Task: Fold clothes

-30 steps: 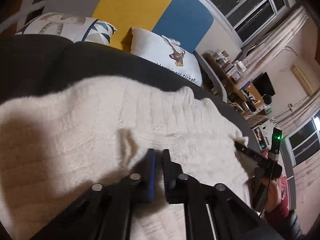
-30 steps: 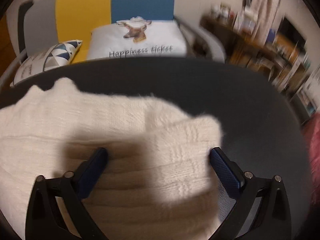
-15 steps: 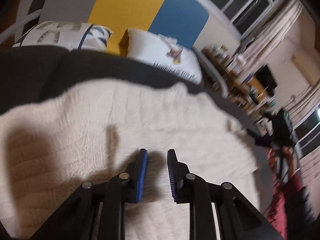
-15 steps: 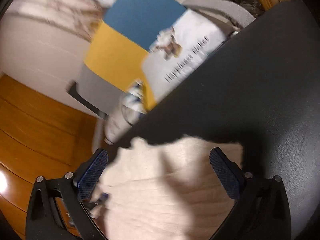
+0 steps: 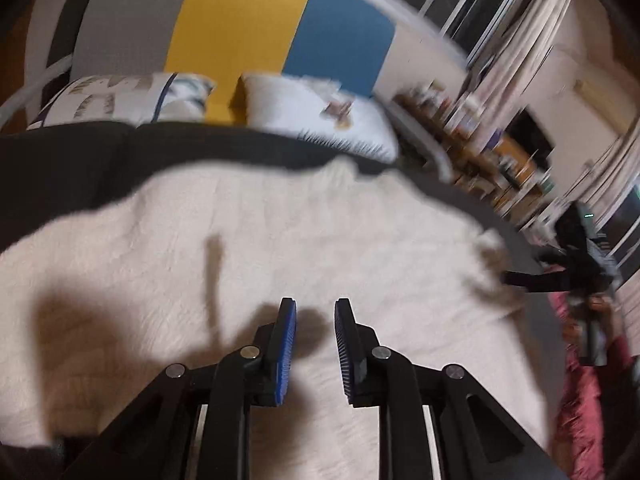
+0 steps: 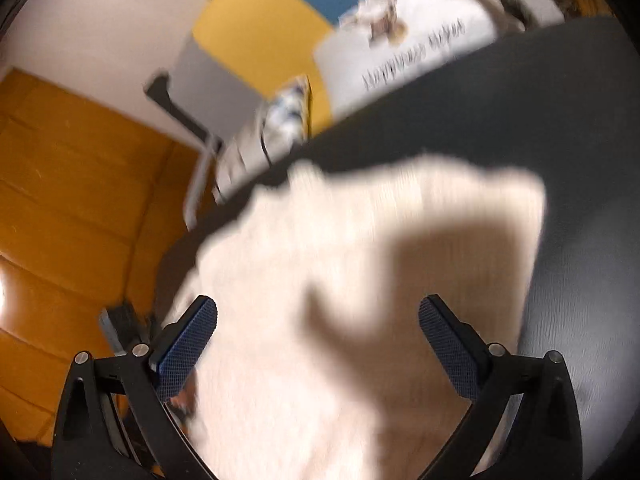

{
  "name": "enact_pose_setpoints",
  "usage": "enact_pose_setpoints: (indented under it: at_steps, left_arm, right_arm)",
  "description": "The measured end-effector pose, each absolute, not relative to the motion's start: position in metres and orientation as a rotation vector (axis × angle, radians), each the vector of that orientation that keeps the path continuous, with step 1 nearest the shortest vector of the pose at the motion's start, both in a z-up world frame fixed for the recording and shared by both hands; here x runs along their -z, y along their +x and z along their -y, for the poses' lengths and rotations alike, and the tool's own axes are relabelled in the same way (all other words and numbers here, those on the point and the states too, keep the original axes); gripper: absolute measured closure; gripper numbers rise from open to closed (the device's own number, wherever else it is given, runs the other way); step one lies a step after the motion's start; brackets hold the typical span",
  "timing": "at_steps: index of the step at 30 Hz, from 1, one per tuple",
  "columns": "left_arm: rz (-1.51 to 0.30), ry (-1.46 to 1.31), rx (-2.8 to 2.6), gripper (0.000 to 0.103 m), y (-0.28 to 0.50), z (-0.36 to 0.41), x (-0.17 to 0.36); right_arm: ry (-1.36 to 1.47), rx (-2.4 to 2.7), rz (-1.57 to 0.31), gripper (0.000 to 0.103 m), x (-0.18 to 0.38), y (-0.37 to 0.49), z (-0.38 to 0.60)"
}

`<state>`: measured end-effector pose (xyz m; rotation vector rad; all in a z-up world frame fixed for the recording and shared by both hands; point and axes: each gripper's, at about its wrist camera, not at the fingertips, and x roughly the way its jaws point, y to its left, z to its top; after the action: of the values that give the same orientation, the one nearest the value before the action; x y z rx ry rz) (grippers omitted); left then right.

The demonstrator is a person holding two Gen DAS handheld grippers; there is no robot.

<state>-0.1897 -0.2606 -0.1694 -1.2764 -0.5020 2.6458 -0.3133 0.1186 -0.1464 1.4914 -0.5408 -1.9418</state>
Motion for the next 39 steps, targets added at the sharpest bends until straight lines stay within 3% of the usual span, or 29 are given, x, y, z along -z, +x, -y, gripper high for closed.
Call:
enact_pose_setpoints:
  at_steps: [5, 10, 14, 17, 25, 30, 31, 39]
  left_arm:
    - [0.554, -1.283, -2.624, 0.085, -0.191, 0.270, 0.172]
    - [0.539, -1.224, -2.648, 0.082, -0.183, 0.260, 0.156]
    - [0.469, -1.261, -2.655, 0.083, -0.185, 0.258, 0.172]
    - [0.578, -1.277, -2.631, 0.085, -0.185, 0.269, 0.173]
    - [0.564, -1.262, -2.647, 0.081, -0.148, 0.263, 0.152]
    - [0.450, -1.348, -2.698, 0.083, -0.136, 0.260, 0.173]
    - [0.475, -1.356, -2.693, 0.082, -0.133, 0.262, 0.170]
    - [0.530, -1.226, -2.689, 0.080, -0.077, 0.256, 0.138]
  right_arm:
    - [1.431, 2.018, 0.588, 0.016, 0.165, -0.293, -0.143]
    - [1.374, 1.995, 0.668, 0.015, 0.148, -0.281, -0.142]
    - [1.450, 1.986, 0.552, 0.016, 0.168, -0.272, -0.120]
    - [1.395, 2.021, 0.572, 0.016, 0.171, -0.269, -0.121]
    - [1.278, 2.409, 0.020, 0.012, 0.117, -0.248, -0.045]
    - [1.508, 2.448, -0.191, 0.010, 0.169, -0.256, -0.022]
    - [1.508, 2.457, -0.202, 0.004, 0.170, -0.254, -0.020]
    - [1.331, 2.522, -0.205, 0.004, 0.140, -0.210, 0.002]
